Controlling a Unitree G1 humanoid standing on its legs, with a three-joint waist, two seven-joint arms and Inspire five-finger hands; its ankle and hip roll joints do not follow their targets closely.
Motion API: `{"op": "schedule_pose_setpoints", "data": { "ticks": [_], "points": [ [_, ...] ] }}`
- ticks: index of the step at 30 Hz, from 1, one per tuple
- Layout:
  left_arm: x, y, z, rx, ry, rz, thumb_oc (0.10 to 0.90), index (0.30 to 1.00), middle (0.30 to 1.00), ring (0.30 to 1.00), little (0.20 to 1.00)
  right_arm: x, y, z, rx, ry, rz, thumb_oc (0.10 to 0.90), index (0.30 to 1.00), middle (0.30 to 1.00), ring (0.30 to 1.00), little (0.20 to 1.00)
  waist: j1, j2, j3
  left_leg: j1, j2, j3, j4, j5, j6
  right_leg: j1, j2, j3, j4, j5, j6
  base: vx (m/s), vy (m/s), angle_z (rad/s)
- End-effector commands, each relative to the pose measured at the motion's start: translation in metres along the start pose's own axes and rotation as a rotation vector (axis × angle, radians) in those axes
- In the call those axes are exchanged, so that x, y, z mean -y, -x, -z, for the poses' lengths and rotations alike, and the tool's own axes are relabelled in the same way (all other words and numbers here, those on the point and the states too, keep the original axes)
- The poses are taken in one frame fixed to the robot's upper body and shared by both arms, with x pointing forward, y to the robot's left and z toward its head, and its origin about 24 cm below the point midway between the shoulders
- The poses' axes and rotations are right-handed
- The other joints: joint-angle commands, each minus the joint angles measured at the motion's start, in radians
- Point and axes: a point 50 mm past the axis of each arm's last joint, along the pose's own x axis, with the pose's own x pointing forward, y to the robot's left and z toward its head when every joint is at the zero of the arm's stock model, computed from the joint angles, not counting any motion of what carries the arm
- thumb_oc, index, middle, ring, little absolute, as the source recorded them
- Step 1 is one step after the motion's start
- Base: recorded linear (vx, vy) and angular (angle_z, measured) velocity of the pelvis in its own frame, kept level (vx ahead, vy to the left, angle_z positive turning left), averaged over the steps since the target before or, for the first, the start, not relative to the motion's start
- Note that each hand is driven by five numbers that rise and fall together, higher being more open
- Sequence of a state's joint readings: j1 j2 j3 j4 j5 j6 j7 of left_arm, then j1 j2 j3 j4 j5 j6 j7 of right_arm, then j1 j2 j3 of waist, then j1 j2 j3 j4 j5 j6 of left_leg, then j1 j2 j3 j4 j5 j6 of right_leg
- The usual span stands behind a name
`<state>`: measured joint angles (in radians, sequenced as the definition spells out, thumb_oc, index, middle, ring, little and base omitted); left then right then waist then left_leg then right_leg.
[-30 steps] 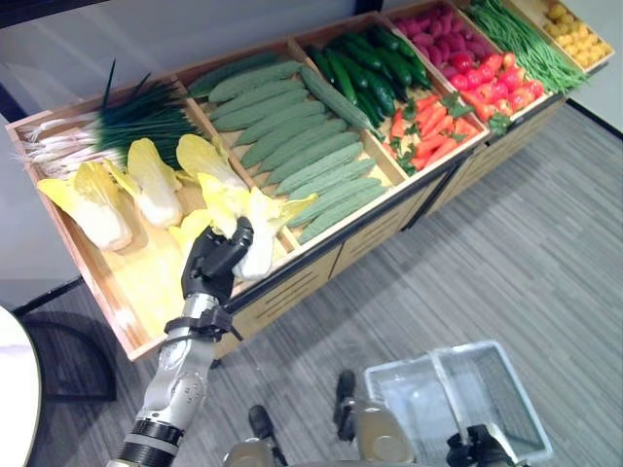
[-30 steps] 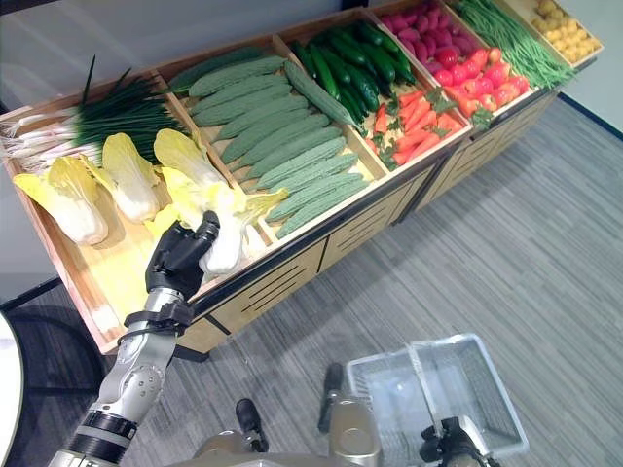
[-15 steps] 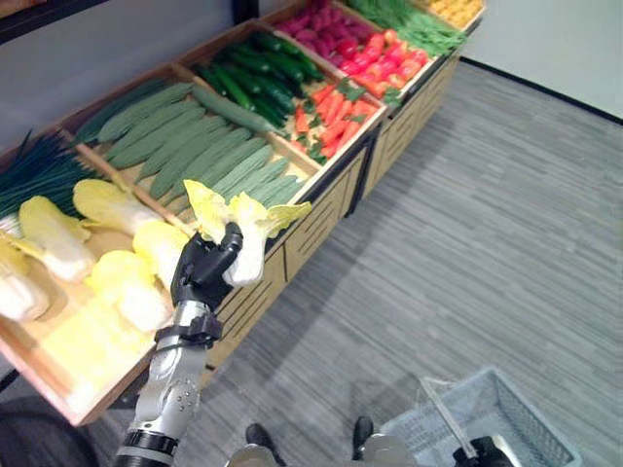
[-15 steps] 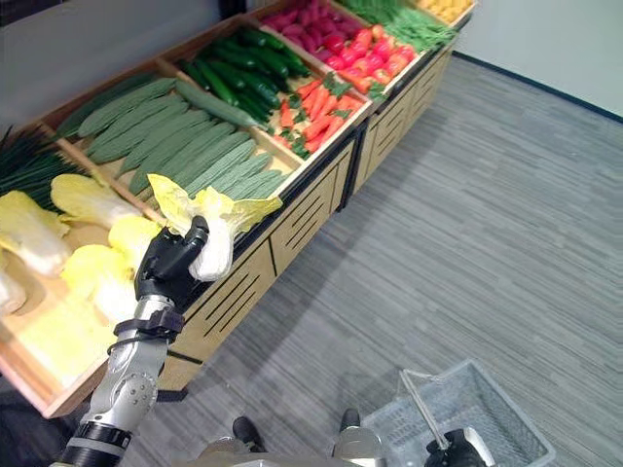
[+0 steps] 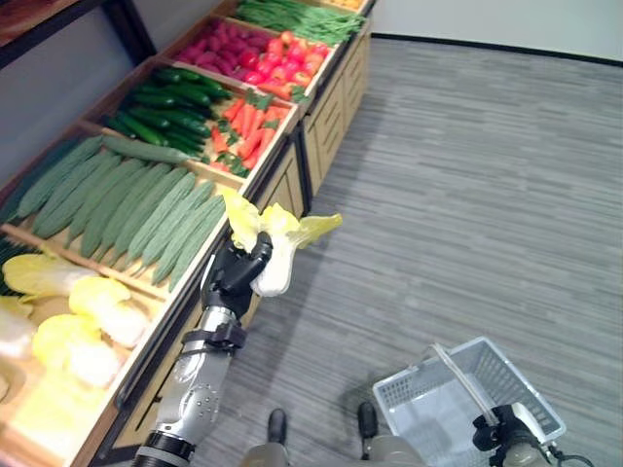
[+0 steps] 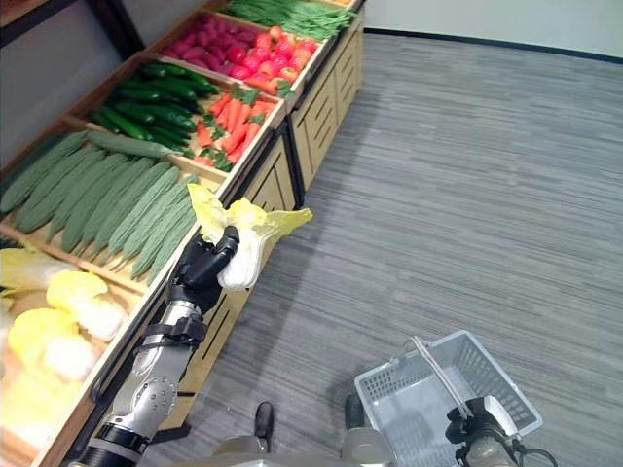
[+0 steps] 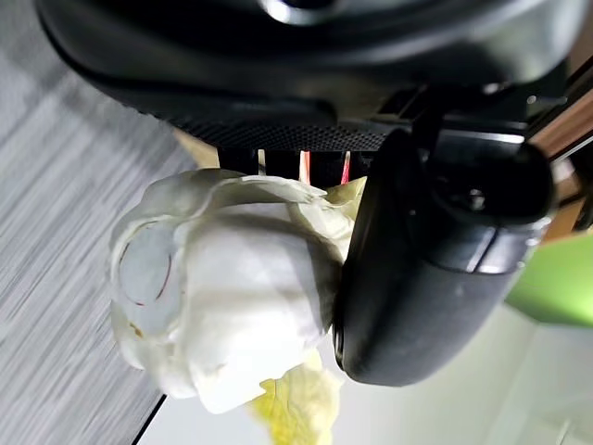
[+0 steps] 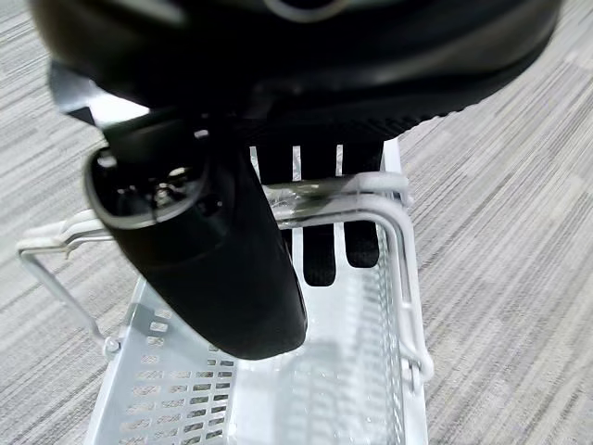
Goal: Get the vegetables into the basket
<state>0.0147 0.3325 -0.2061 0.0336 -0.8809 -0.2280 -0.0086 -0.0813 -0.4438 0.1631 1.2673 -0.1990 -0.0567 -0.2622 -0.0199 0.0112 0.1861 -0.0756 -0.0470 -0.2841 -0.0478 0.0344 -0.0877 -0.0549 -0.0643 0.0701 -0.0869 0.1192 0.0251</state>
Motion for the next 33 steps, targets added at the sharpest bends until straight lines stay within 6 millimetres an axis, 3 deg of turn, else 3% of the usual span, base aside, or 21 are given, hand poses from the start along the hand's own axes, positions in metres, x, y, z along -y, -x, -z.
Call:
{"op": "schedule_pose_setpoints", "data": {
  "ticks": [1, 3, 5, 8, 9, 10, 11, 14, 16, 20, 23, 27, 28, 30, 31, 33],
  "points": [
    [0.031, -0.014, -0.061, 0.311, -0.043, 0.183, 0.4, 0.3, 0.3, 0.3, 0.3, 0.016, 0.0, 0.007, 0.021, 0.027, 0.077, 0.4, 0.3, 0.3, 0.3, 0.3, 0.021, -0.028, -0.005, -0.024, 0.049, 0.166, 0.03, 0.036, 0.026, 0.002, -0.003, -0.028, 0.096, -0.093, 0.091, 0.0, 0.253, -1.22],
    [0.032, -0.012, -0.058, 0.295, -0.043, 0.193, 0.4, 0.3, 0.3, 0.3, 0.3, 0.011, 0.0, 0.006, 0.025, 0.027, 0.064, 0.4, 0.3, 0.3, 0.3, 0.3, 0.015, -0.033, -0.015, -0.006, 0.042, 0.193, 0.008, 0.03, 0.042, -0.012, -0.012, -0.011, 0.106, -0.092, 0.101, 0.0, 0.245, -0.64],
    [0.029, -0.011, -0.057, 0.282, -0.059, 0.185, 0.4, 0.3, 0.3, 0.3, 0.3, 0.003, 0.001, -0.004, 0.058, 0.022, 0.047, 0.4, 0.3, 0.3, 0.3, 0.3, 0.002, -0.051, -0.014, 0.012, 0.031, 0.259, -0.005, 0.016, 0.068, -0.059, -0.026, 0.043, 0.125, -0.057, 0.138, -0.08, 0.282, -0.29],
    [0.023, -0.01, -0.057, 0.272, -0.085, 0.164, 0.4, 0.3, 0.3, 0.3, 0.3, 0.0, 0.001, -0.01, 0.077, 0.017, 0.039, 0.4, 0.3, 0.3, 0.3, 0.3, 0.008, -0.063, -0.01, 0.02, 0.031, 0.308, -0.008, 0.01, 0.078, -0.089, -0.032, 0.065, 0.14, -0.034, 0.161, -0.08, 0.18, -0.92],
    [0.021, -0.01, -0.057, 0.272, -0.092, 0.155, 0.4, 0.3, 0.3, 0.3, 0.3, -0.001, 0.001, -0.015, 0.092, 0.014, 0.036, 0.4, 0.3, 0.3, 0.3, 0.3, 0.013, -0.066, -0.005, 0.022, 0.034, 0.324, -0.005, 0.008, 0.081, -0.107, -0.035, 0.051, 0.162, -0.026, 0.166, -0.08, 0.079, -0.92],
    [0.015, -0.009, -0.059, 0.266, -0.117, 0.139, 0.4, 0.3, 0.3, 0.3, 0.3, -0.002, 0.001, -0.021, 0.11, 0.006, 0.035, 0.4, 0.3, 0.3, 0.3, 0.3, 0.044, -0.062, 0.009, 0.03, 0.056, 0.366, 0.008, -0.001, 0.086, -0.113, -0.076, -0.095, 0.221, -0.041, 0.157, -0.11, 0.117, -0.9],
    [0.013, -0.007, -0.06, 0.263, -0.132, 0.133, 0.4, 0.3, 0.3, 0.3, 0.3, 0.0, 0.0, -0.023, 0.113, 0.002, 0.043, 0.4, 0.3, 0.3, 0.3, 0.3, 0.062, -0.053, 0.009, 0.032, 0.069, 0.387, 0.014, -0.004, 0.088, -0.095, -0.118, -0.2, 0.255, -0.058, 0.143, -0.09, 0.086, -0.8],
    [0.012, -0.007, -0.058, 0.246, -0.14, 0.137, 0.4, 0.3, 0.3, 0.3, 0.3, 0.0, 0.0, -0.025, 0.124, 0.012, 0.044, 0.4, 0.3, 0.3, 0.3, 0.3, 0.063, -0.051, -0.004, 0.04, 0.076, 0.405, 0.002, 0.004, 0.086, -0.073, -0.139, -0.228, 0.266, -0.053, 0.141, -0.03, 0.031, -0.78],
    [0.014, -0.007, -0.058, 0.239, -0.146, 0.153, 0.4, 0.3, 0.3, 0.3, 0.3, 0.005, -0.001, -0.023, 0.121, 0.006, 0.06, 0.4, 0.3, 0.3, 0.3, 0.3, 0.06, -0.059, -0.033, 0.052, 0.074, 0.399, -0.02, 0.011, 0.079, -0.049, -0.153, -0.187, 0.236, -0.026, 0.155, 0.03, -0.057, -0.1],
    [0.017, -0.009, -0.059, 0.224, -0.181, 0.188, 0.4, 0.3, 0.3, 0.3, 0.3, 0.028, -0.005, -0.02, 0.115, -0.003, 0.124, 0.4, 0.3, 0.3, 0.3, 0.3, 0.056, -0.075, -0.056, 0.059, 0.079, 0.39, -0.023, 0.008, 0.064, -0.028, -0.184, -0.141, 0.148, 0.011, 0.177, 0.05, -0.141, -0.1],
    [0.016, -0.009, -0.059, 0.218, -0.191, 0.19, 0.4, 0.3, 0.3, 0.3, 0.3, 0.04, -0.007, -0.023, 0.121, 0.005, 0.154, 0.4, 0.3, 0.3, 0.3, 0.3, 0.066, -0.087, -0.066, 0.064, 0.086, 0.399, -0.029, 0.008, 0.056, -0.014, -0.185, -0.161, 0.107, 0.017, 0.182, 0.03, -0.133, -0.04],
    [0.014, -0.008, -0.055, 0.184, -0.219, 0.199, 0.4, 0.3, 0.3, 0.3, 0.3, 0.071, -0.01, -0.034, 0.166, 0.027, 0.235, 0.4, 0.3, 0.3, 0.3, 0.3, 0.07, -0.09, -0.076, 0.064, 0.113, 0.392, -0.039, 0.026, 0.03, 0.015, -0.158, -0.194, 0.057, -0.004, 0.177, 0.01, -0.211, -0.02],
    [0.015, -0.007, -0.053, 0.165, -0.266, 0.211, 0.4, 0.3, 0.3, 0.3, 0.3, 0.092, -0.01, -0.052, 0.236, 0.036, 0.298, 0.4, 0.3, 0.3, 0.3, 0.3, 0.069, -0.081, -0.081, 0.061, 0.128, 0.387, -0.039, 0.034, 0.018, 0.031, -0.144, -0.212, 0.029, -0.006, 0.172, 0.0, -0.195, 0.01],
    [0.016, -0.007, -0.053, 0.162, -0.289, 0.219, 0.4, 0.3, 0.3, 0.3, 0.3, 0.1, -0.008, -0.056, 0.263, 0.039, 0.321, 0.4, 0.3, 0.3, 0.3, 0.3, 0.065, -0.076, -0.082, 0.06, 0.136, 0.384, -0.039, 0.036, 0.012, 0.041, -0.138, -0.218, 0.018, -0.008, 0.17, -0.01, -0.157, 0.07],
    [0.022, -0.009, -0.052, 0.148, -0.387, 0.268, 0.4, 0.3, 0.3, 0.3, 0.3, 0.126, -0.005, -0.075, 0.338, 0.043, 0.396, 0.4, 0.3, 0.3, 0.3, 0.3, 0.062, -0.064, -0.086, 0.058, 0.151, 0.381, -0.039, 0.043, 0.002, 0.055, -0.127, -0.224, 0.001, -0.014, 0.164, -0.03, -0.161, 0.08],
    [0.026, -0.012, -0.051, 0.135, -0.493, 0.307, 0.4, 0.3, 0.3, 0.3, 0.3, 0.139, 0.004, -0.103, 0.464, 0.045, 0.435, 0.4, 0.3, 0.3, 0.3, 0.3, 0.054, -0.056, -0.089, 0.059, 0.16, 0.382, -0.039, 0.046, -0.003, 0.061, -0.12, -0.226, 0.0, -0.02, 0.161, -0.02, -0.115, 0.02]
  ]
}}
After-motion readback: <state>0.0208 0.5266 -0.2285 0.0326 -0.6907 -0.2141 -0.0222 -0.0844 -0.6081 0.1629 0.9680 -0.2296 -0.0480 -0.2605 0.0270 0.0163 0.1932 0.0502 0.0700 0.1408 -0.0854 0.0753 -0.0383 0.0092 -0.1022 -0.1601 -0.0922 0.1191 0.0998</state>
